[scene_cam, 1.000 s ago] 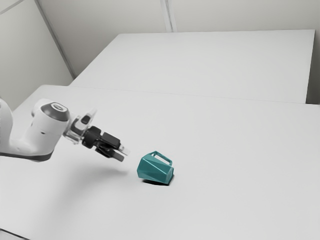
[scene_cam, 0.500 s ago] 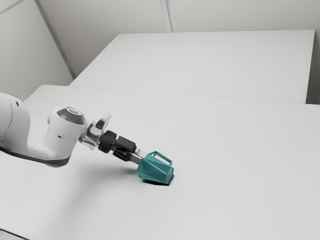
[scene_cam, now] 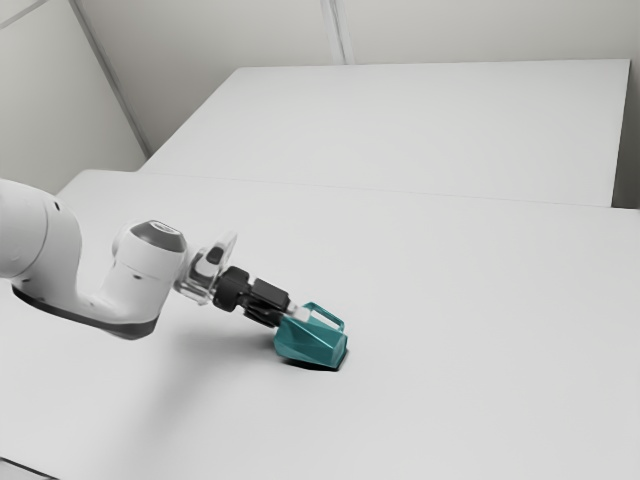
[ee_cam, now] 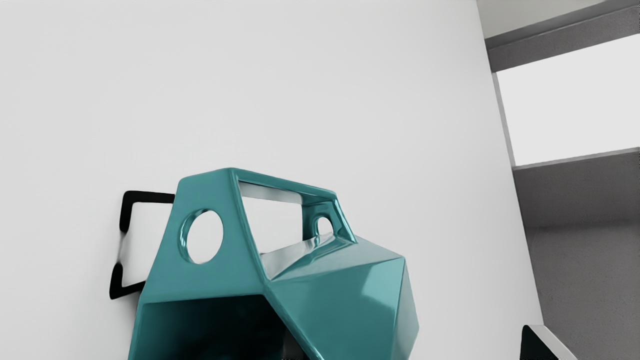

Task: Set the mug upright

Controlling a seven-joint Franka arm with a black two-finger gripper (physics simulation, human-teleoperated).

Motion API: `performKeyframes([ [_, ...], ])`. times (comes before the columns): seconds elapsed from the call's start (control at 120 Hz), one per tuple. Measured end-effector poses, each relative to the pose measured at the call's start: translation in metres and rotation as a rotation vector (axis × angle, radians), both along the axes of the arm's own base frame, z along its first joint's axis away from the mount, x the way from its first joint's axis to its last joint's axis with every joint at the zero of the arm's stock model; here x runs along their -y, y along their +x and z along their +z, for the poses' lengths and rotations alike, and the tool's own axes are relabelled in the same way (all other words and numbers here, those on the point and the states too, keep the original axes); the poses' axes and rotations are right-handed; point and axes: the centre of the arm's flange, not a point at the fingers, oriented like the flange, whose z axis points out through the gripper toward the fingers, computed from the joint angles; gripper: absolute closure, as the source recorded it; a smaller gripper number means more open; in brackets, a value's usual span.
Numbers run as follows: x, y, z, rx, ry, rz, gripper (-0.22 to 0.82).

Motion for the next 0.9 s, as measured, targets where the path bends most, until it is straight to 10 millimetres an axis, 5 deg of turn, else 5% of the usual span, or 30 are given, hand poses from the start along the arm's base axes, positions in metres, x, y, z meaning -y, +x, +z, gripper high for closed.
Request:
performKeyframes([
  [0.208,0.002,0.000,0.001,0.011,-0.004,-0.001,0.49],
  [0.4,0.007,0.001,0.005,0.028,-0.010,-0.008,0.65],
  [0.742,0.017,0.001,0.018,0.058,-0.021,-0.021,0.76],
  [0.9,0.026,0.003,0.050,0.121,-0.025,-0.028,0.78],
])
